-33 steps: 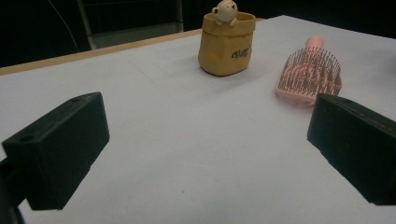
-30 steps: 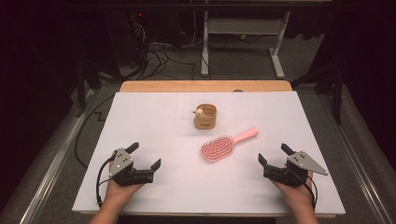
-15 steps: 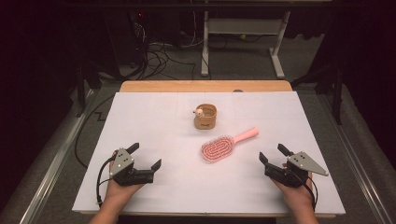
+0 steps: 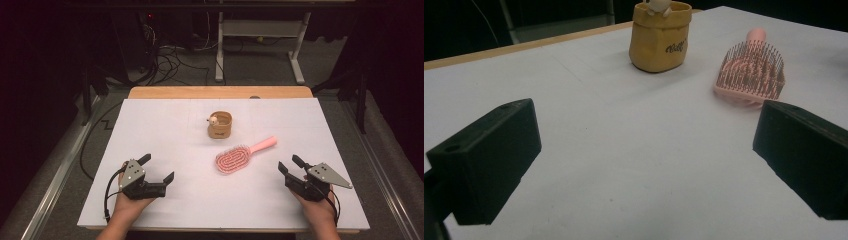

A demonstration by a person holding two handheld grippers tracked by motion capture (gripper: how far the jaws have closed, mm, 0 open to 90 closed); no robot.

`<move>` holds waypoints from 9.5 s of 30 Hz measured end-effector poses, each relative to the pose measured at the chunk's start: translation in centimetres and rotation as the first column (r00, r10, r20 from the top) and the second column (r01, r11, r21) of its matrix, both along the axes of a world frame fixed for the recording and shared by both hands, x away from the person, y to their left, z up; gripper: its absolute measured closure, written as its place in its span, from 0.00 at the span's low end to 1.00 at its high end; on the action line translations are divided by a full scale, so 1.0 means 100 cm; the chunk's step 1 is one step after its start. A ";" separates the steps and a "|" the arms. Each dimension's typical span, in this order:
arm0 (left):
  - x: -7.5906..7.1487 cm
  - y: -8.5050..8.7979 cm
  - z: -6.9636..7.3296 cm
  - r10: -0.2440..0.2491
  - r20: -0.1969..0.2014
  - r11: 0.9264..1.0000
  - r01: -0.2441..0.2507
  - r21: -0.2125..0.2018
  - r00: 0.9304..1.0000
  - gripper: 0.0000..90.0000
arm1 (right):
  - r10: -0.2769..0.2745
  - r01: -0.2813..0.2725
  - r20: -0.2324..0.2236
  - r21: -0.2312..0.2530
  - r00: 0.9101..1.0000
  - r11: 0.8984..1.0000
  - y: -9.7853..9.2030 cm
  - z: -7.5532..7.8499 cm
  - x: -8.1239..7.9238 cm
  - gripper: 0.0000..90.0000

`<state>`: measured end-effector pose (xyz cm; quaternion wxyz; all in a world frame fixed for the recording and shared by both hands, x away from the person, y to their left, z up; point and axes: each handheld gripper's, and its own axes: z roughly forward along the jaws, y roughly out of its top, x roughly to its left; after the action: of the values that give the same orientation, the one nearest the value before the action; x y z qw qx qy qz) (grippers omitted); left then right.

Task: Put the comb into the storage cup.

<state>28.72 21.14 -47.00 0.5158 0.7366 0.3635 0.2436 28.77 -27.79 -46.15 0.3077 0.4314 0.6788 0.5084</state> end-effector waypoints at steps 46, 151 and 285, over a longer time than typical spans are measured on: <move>0.003 0.000 0.001 -0.012 -0.004 1.000 0.012 -0.020 1.000 0.00 | -0.108 -0.005 -0.364 -0.295 0.925 0.956 0.075 0.000 0.152 1.00; 0.004 0.010 -0.001 -0.001 -0.003 0.998 0.001 -0.067 1.000 0.01 | 0.009 -0.036 -0.282 -0.090 0.959 0.995 0.003 -0.001 0.019 0.99; 0.004 0.012 0.000 -0.015 -0.007 0.997 0.014 -0.072 1.000 0.03 | 0.132 -0.280 -0.517 -0.221 0.846 0.934 0.034 0.017 0.033 0.00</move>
<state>29.16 22.38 -46.97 0.5423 0.7211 0.3687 0.2235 32.04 -24.34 -44.46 0.1264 0.4212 0.8440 0.3072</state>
